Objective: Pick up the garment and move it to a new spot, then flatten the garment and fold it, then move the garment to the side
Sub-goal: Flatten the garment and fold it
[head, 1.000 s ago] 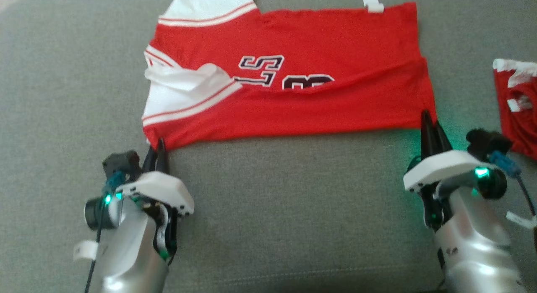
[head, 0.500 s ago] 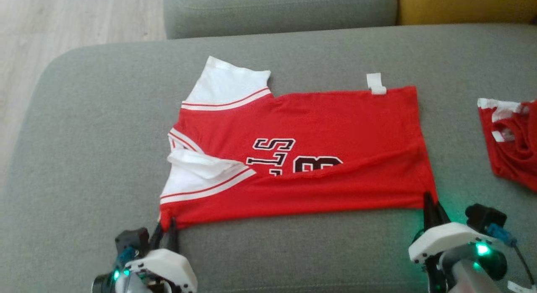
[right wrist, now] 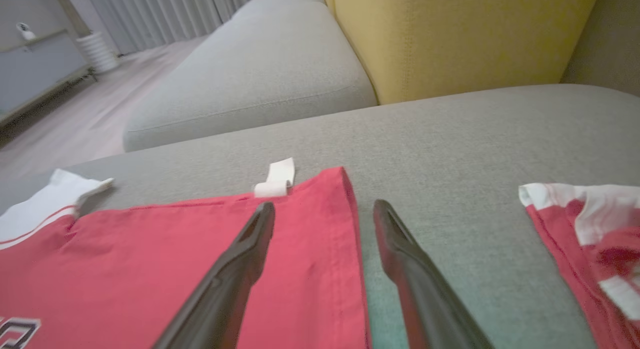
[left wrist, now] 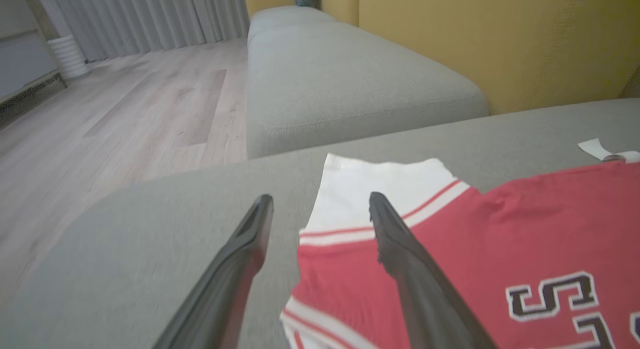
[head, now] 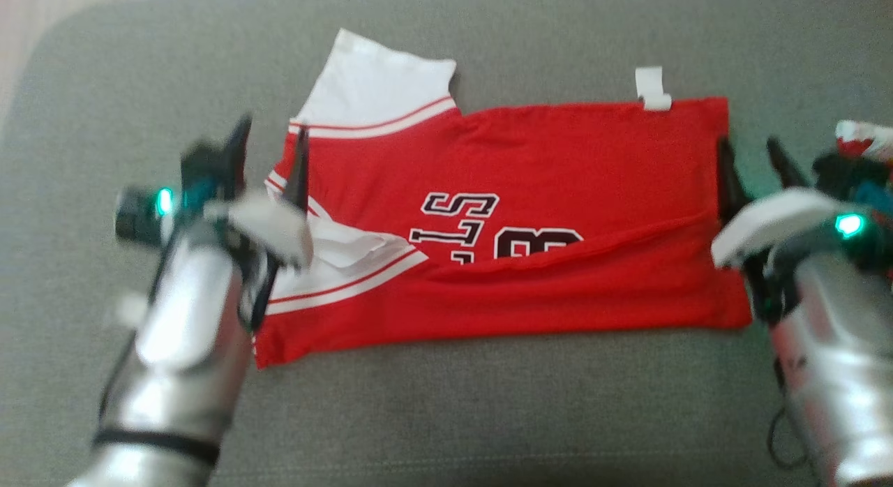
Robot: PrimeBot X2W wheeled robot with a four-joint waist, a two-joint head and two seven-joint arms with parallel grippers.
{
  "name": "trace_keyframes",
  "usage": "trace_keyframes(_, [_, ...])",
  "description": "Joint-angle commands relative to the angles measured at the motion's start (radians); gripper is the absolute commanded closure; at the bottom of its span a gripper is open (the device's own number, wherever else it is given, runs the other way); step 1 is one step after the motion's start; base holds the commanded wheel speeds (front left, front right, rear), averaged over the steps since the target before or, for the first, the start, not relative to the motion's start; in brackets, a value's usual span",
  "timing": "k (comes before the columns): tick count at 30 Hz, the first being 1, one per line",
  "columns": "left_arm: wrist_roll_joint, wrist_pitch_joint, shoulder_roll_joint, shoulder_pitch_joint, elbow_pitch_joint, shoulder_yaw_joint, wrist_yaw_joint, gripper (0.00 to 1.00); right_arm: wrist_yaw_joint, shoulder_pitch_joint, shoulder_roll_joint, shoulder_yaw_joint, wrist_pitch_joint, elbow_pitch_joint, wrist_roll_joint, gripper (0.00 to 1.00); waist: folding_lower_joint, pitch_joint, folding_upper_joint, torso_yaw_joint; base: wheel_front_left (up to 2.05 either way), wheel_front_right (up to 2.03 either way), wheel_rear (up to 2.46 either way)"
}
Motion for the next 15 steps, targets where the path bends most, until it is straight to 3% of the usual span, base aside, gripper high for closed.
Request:
trace_keyframes(1, [0.008, 0.005, 0.030, -0.051, -0.015, 0.018, -0.007, 0.00, 0.006, -0.031, -0.009, 0.024, 0.006, -0.016, -0.004, 0.00, 0.0000, 0.044, 0.0000, -0.011, 0.00, 0.00, 0.00])
trace_keyframes(7, [0.034, 0.082, 0.040, -0.286, 0.096, -0.031, -0.078, 0.00, 0.006, -0.185, -0.036, 0.079, 0.084, 0.059, -0.011, 0.00, 0.0000, 0.134, 0.0000, -0.021, 0.00, 0.00, 0.00])
trace_keyframes(14, [0.025, 0.119, 0.048, -0.456, 0.205, -0.078, -0.121, 0.00, 0.006, -0.295, -0.039, 0.135, 0.078, 0.129, -0.006, 0.00, 0.0000, 0.214, 0.0000, -0.029, 0.00, 0.00, 0.00])
trace_keyframes(15, [0.020, 0.120, 0.052, -0.476, 0.217, -0.081, -0.124, 0.00, 0.006, -0.308, -0.038, 0.145, 0.072, 0.136, -0.007, 0.12, 0.0000, 0.224, 0.0000, -0.032, 0.00, 0.00, 0.00])
